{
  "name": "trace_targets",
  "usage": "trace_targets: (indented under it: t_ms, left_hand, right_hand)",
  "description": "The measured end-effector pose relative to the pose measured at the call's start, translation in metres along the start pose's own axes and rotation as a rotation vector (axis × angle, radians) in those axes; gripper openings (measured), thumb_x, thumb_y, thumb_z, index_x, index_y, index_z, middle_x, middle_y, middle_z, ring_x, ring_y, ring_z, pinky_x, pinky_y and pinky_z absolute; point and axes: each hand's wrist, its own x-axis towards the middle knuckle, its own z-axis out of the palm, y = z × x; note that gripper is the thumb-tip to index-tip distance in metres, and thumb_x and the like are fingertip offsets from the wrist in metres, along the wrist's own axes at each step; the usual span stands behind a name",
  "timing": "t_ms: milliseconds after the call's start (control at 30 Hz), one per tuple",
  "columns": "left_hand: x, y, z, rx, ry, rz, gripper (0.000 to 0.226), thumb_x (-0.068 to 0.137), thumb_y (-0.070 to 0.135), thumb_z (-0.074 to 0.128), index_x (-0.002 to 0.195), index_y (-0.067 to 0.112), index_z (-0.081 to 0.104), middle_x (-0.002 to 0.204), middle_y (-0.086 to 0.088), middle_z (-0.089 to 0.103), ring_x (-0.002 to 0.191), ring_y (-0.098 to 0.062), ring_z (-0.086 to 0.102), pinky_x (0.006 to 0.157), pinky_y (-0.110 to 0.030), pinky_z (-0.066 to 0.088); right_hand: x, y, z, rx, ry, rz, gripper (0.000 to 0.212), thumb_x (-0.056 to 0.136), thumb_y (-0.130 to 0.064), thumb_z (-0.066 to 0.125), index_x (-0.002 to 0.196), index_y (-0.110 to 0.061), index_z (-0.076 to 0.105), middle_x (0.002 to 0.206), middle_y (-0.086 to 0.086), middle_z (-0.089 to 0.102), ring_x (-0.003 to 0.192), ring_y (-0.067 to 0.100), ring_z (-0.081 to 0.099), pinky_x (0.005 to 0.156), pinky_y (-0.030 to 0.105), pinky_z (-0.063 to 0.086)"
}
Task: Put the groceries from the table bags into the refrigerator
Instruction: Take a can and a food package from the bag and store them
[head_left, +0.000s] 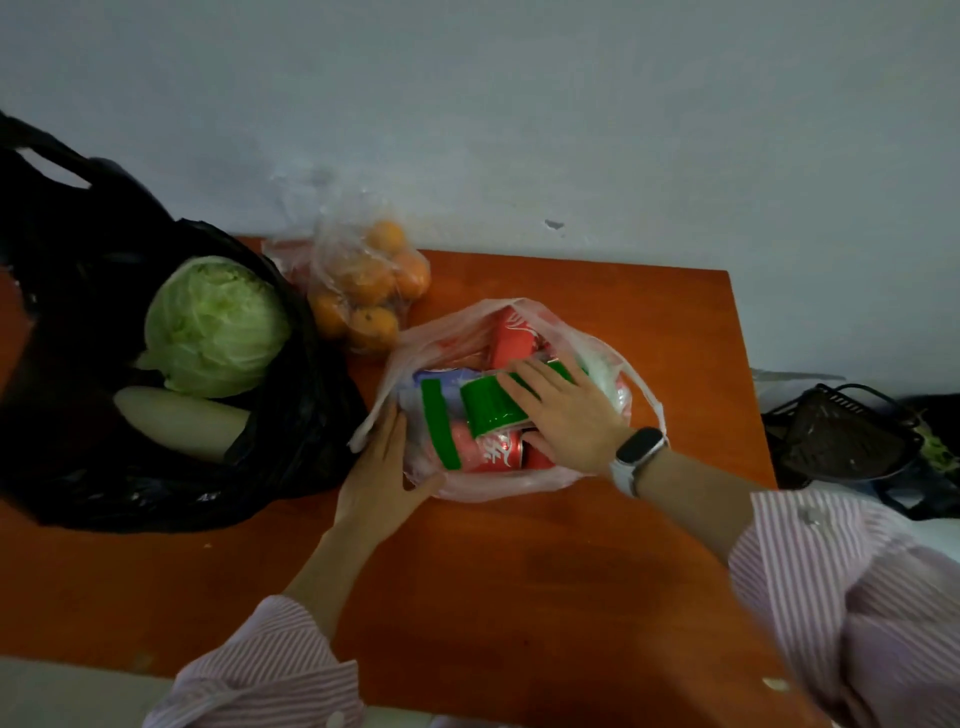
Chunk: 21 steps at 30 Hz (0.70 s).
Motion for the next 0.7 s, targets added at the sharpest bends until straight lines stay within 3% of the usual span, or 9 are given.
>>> trace_targets:
  t_ms: [100,167,267,367,467,533,600,700]
  left_hand:
    - [-0.006,-0.005,-0.004,0.032,-0.034,-0.068,0.089,0.086,0.049,0.053,0.148,0.019,-0.002,0.157,0.000,0.001,0.142,-0.017,0.017,0.104,-0.037,0.038]
    - [-0.013,-0.004,-0.007,0.111,0.063,-0.031,0.066,0.092,0.038,0.049,0.147,0.014,0.020,0.153,-0.003,0.023,0.138,-0.017,0.029,0.099,-0.031,0.041]
    - [-0.025,0.005,-0.012,0.168,0.312,0.208,0.037,0.087,0.024,0.046,0.112,0.004,0.064,0.114,-0.011,0.066,0.105,-0.024,0.063,0.083,-0.028,0.052]
    - [-0.022,0.014,-0.016,0.166,0.388,0.362,0.028,0.085,0.022,0.046,0.095,0.010,0.069,0.098,-0.004,0.070,0.093,-0.019,0.065,0.081,-0.031,0.055]
    - [-0.008,0.029,-0.024,0.146,0.422,0.383,0.023,0.085,0.023,0.049,0.094,0.012,0.067,0.097,-0.003,0.068,0.092,-0.019,0.064,0.079,-0.035,0.054]
    - [0.000,0.039,-0.028,0.158,0.417,0.370,0.029,0.083,0.027,0.049,0.097,0.010,0.068,0.099,-0.005,0.068,0.092,-0.021,0.065,0.080,-0.036,0.053]
    - [0.010,0.050,-0.027,0.168,0.368,0.369,0.035,0.080,0.033,0.048,0.098,0.011,0.068,0.097,-0.006,0.069,0.090,-0.021,0.066,0.081,-0.037,0.052]
    - [0.024,0.068,-0.019,0.260,0.179,0.365,0.042,0.079,0.041,0.056,0.107,0.011,0.064,0.107,-0.007,0.067,0.101,-0.024,0.063,0.089,-0.040,0.048]
  right_hand:
    - [0.020,0.003,-0.001,-0.038,-0.218,0.043,0.080,0.085,-0.038,0.055,0.146,-0.018,0.008,0.150,0.014,0.024,0.136,0.032,0.027,0.113,0.047,0.015]
    - [0.027,0.002,-0.001,-0.052,-0.224,0.042,0.073,0.088,-0.029,0.050,0.146,-0.017,0.009,0.145,0.015,0.031,0.130,0.033,0.033,0.110,0.045,0.024]
    - [0.029,0.001,-0.005,-0.031,-0.213,0.039,0.071,0.085,-0.020,0.051,0.145,-0.016,0.013,0.137,0.013,0.039,0.125,0.031,0.038,0.106,0.043,0.030]
    - [0.028,0.000,-0.013,0.046,-0.176,0.050,0.075,0.082,-0.022,0.056,0.145,-0.017,0.015,0.137,0.011,0.040,0.124,0.029,0.040,0.104,0.040,0.032]
    - [0.019,0.005,-0.028,0.372,-0.015,0.111,0.073,0.082,-0.020,0.060,0.143,-0.019,0.021,0.135,0.009,0.044,0.118,0.023,0.047,0.097,0.039,0.043]
    - [0.012,0.008,-0.045,0.720,0.149,0.240,0.066,0.082,-0.014,0.060,0.139,-0.025,0.028,0.116,-0.002,0.057,0.092,0.001,0.059,0.077,0.025,0.051]
    - [0.004,0.013,-0.059,1.037,0.291,0.419,0.057,0.085,-0.008,0.059,0.134,-0.021,0.035,0.095,-0.016,0.057,0.069,-0.007,0.060,0.064,0.018,0.050]
    - [-0.004,0.026,-0.072,1.234,0.511,0.579,0.044,0.087,-0.008,0.056,0.127,-0.005,0.039,0.099,-0.014,0.058,0.078,-0.011,0.062,0.067,0.020,0.056]
